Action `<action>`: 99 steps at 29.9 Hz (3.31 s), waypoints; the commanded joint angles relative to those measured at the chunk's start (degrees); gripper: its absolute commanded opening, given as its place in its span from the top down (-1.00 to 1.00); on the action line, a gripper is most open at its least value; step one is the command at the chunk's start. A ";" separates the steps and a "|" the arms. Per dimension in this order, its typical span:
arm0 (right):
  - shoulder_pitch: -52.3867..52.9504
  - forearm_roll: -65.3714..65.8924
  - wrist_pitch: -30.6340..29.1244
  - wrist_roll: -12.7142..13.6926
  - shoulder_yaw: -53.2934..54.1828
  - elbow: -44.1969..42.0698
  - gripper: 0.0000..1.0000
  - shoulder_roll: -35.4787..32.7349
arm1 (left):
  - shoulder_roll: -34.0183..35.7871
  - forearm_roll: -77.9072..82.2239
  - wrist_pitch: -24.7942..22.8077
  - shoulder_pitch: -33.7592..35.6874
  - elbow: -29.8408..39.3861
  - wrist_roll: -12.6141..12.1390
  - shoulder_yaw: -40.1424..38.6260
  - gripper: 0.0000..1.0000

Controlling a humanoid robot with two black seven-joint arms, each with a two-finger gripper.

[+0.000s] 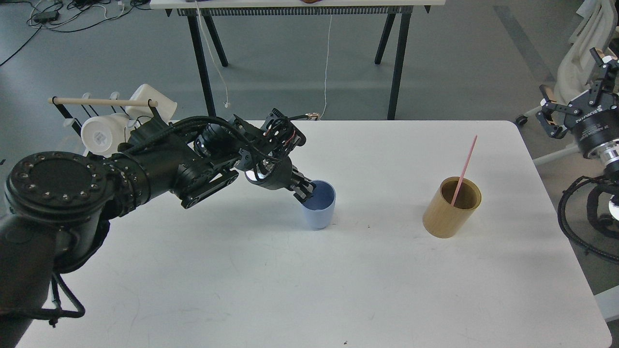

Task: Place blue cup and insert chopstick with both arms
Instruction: 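Lower the blue cup onto the table, release, and raise the left gripper, then reach the right gripper to the pink straw in the tan cup and grasp it, then pull the pink straw up out of the tan cup with the right gripper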

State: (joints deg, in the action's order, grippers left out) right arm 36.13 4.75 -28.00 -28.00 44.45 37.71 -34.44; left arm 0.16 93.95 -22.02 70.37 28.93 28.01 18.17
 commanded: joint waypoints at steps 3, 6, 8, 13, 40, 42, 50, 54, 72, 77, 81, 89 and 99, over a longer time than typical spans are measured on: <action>0.26 0.08 0.00 0.00 -0.24 0.17 -0.98 -0.01 | 1.60 -0.70 -0.39 -0.32 0.42 -0.01 -3.93 0.17; 0.61 0.52 0.00 0.00 -0.60 0.26 -0.98 -0.19 | 2.74 -0.79 -0.91 -0.32 0.51 -0.01 -6.21 -0.09; 0.96 0.96 0.00 0.00 -0.95 0.52 -0.98 -0.54 | 4.23 -0.87 -1.09 -0.41 0.51 -0.01 -7.88 -0.23; 5.87 19.44 0.00 0.00 -2.79 2.02 -0.98 -3.52 | 9.76 -9.19 -3.19 -1.99 0.42 -0.01 -19.11 -0.57; 6.60 74.08 41.00 0.00 -28.90 16.87 -0.97 -9.51 | 13.46 -58.27 -4.96 -11.92 2.62 -0.01 -35.22 -0.71; 5.10 74.08 41.36 0.00 -28.81 16.87 -0.96 -7.32 | 13.29 -58.27 -4.96 -12.27 2.62 -0.01 -35.14 -0.72; 2.90 74.17 42.32 0.00 -29.16 16.17 -0.61 -3.97 | 13.73 -58.18 -4.87 -13.59 2.62 -0.01 -35.14 -0.73; 2.72 74.35 43.29 0.00 -29.69 16.26 -0.29 -3.71 | 13.82 -58.18 -4.87 -14.29 2.62 -0.01 -35.14 -0.73; 2.37 74.26 43.73 0.00 -31.27 16.61 0.43 -5.55 | 13.82 -58.18 -4.52 -14.91 2.62 -0.01 -35.22 -0.74; 2.37 74.17 43.73 0.00 -31.27 16.78 0.63 -5.90 | 13.73 -58.18 -4.43 -14.82 2.62 -0.01 -35.22 -0.74; 2.46 74.17 43.65 0.00 -31.27 17.13 0.79 -6.60 | 13.90 -58.27 -4.43 -14.82 2.62 -0.01 -35.22 -0.74; 4.21 74.17 43.65 0.00 -30.39 21.52 0.94 -11.08 | 13.90 -58.35 -4.52 -14.82 2.62 -0.01 -35.22 -0.74; 8.52 73.91 42.85 0.00 -22.40 33.03 0.94 -21.01 | 13.46 -58.35 -4.26 -14.91 2.45 -0.01 -35.22 -0.74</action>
State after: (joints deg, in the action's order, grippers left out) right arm 43.12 78.68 15.08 -28.00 20.00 67.89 -53.15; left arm 13.66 35.60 -26.35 55.56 31.53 28.00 -17.05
